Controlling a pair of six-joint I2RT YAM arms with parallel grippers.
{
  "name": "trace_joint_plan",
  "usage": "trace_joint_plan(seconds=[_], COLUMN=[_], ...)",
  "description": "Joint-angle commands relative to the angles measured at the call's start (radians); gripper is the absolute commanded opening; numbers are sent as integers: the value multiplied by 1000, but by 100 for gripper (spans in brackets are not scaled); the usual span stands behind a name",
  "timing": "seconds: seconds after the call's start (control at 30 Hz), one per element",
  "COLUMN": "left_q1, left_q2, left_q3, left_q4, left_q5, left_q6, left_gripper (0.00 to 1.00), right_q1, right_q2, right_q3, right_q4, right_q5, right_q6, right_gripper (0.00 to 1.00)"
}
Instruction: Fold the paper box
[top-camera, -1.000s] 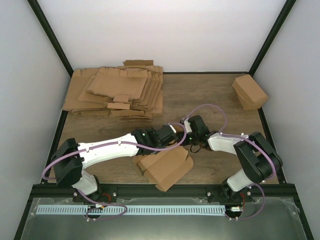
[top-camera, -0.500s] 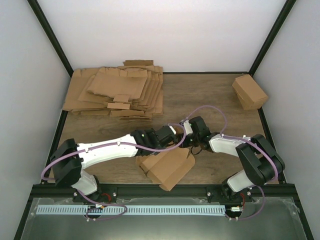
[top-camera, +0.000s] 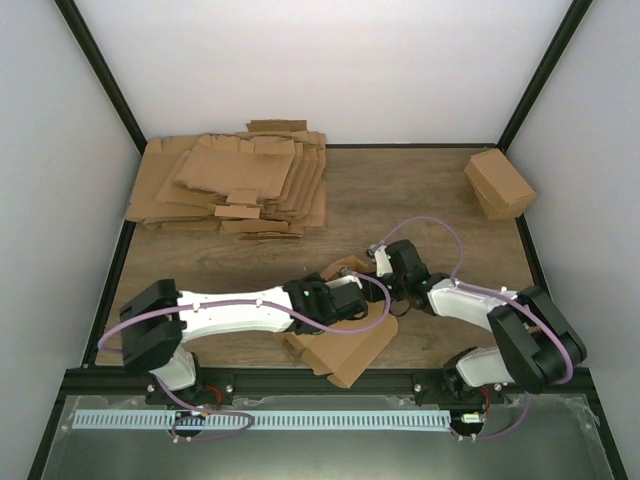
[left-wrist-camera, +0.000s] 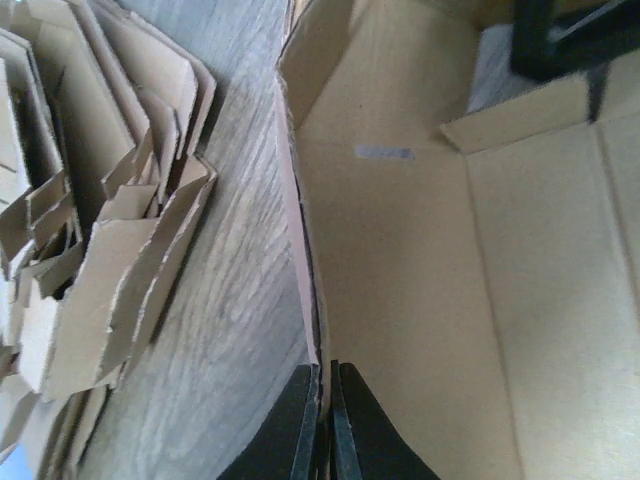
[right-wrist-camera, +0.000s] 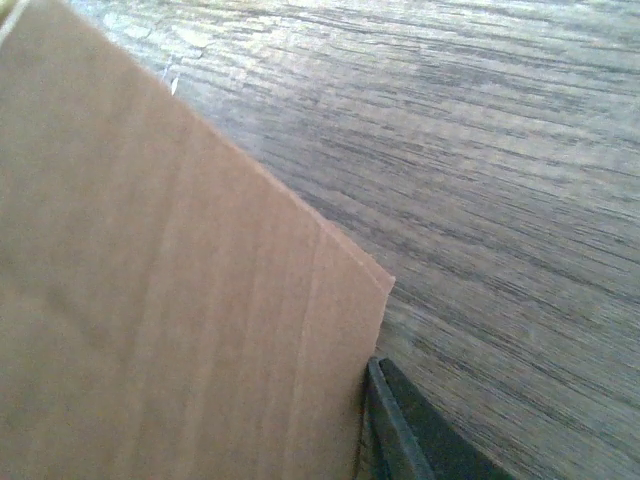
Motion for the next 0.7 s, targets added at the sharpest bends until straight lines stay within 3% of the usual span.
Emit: trace_joint_plan(seconds=[0.0,0.2,0.67], left_q1=[-27,-32,-32], left_q2=[91,121,113], left_q3=[23,51,83], left_q4=[-44,-52,-54], left_q5=[-115,-169,-172], left_q6=[9,7,14], left_gripper=[4,4,4], right_q1=[8,8,9], right_q2=[-81,-125,-177], right_q3=[-6,-29,-71], right_q4=[39,23,-22], right_q5=[-24,-47,-109], right_q6=[10,16,35], right_gripper=[21,3,10])
